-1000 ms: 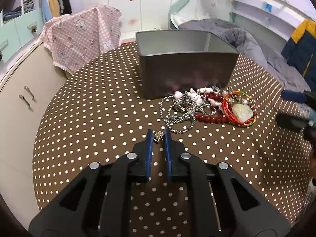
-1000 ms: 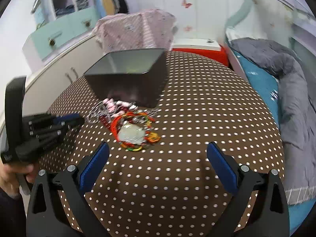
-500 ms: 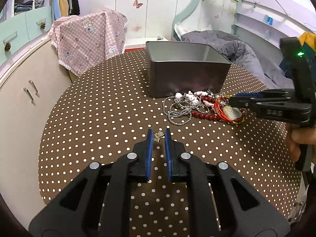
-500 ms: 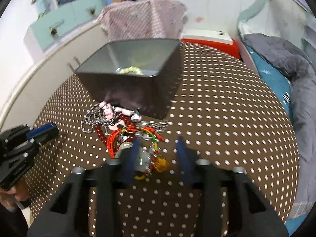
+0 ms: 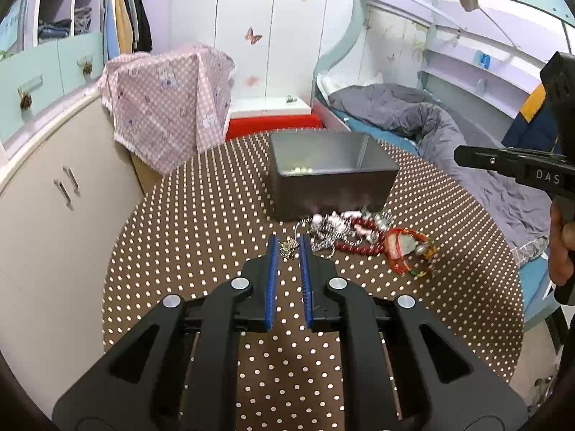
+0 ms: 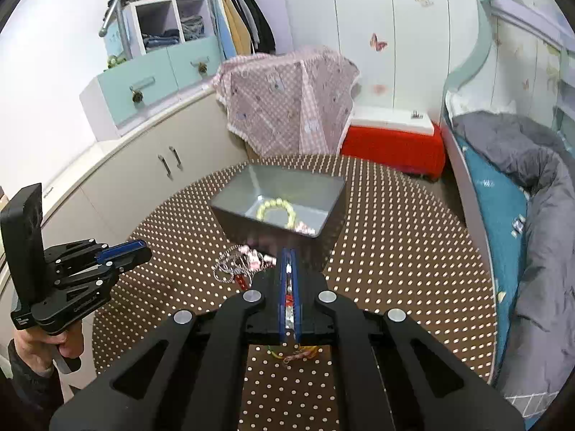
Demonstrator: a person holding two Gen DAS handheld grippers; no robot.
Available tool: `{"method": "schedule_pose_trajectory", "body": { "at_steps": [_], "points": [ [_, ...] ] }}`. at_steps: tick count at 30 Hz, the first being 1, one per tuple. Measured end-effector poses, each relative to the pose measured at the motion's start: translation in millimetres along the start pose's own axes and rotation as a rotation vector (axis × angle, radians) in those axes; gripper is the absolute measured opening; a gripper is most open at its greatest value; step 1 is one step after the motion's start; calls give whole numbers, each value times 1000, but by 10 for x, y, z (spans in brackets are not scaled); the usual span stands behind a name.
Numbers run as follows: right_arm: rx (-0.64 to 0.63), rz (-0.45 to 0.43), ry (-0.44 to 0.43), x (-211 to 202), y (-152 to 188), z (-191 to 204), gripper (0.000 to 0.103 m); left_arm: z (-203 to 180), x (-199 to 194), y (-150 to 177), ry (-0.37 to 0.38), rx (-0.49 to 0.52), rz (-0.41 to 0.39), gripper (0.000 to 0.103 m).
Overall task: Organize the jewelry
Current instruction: 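Carry the gold charm into the box with left while right lowers the red necklace in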
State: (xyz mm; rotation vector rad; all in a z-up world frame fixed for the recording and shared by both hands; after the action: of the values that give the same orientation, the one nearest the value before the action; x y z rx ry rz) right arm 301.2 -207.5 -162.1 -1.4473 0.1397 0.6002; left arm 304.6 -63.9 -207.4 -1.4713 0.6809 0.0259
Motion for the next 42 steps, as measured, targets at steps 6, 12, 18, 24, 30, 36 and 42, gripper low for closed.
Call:
{"method": "schedule_pose_trajectory", "body": {
  "at_steps": [6, 12, 18, 24, 30, 36, 42],
  "points": [
    [-46, 100, 63, 148, 265, -75, 50, -21, -118, -98, 3, 7, -27, 12],
    [-44, 223, 104, 440, 872, -195, 41, -22, -121, 32, 8, 0, -8, 12],
    [-136, 260, 109, 504, 1064, -113, 2, -24, -122, 81, 7, -11, -1, 12],
    [-115, 117, 56, 120, 582, 18, 2, -2, -165, 12, -4, -15, -17, 12],
    [-133, 0, 24, -199, -18, 152, 2, -28, -246, -221, 5, -6, -59, 12],
    [-148, -78, 21, -300, -566, 185, 2, -51, -257, -591, 16, 5, -109, 12],
    [-123, -97, 9, -119, -892, 107, 2, -47, -106, -956, 40, 1, -127, 12]
  ]
}}
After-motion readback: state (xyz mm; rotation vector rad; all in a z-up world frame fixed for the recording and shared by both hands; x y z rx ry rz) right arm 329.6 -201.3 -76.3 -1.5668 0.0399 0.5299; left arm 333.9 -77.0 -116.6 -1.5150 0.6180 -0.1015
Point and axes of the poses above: each gripper's, at about its wrist camera, not at the fingertips, and x roughly the way its jaws point, z to its left, y to its underside, the point moved 9 cm from there along x, roughly the way its jaws point, and after that the axes turned 12 degrees about -z, right-handed, at the moved point
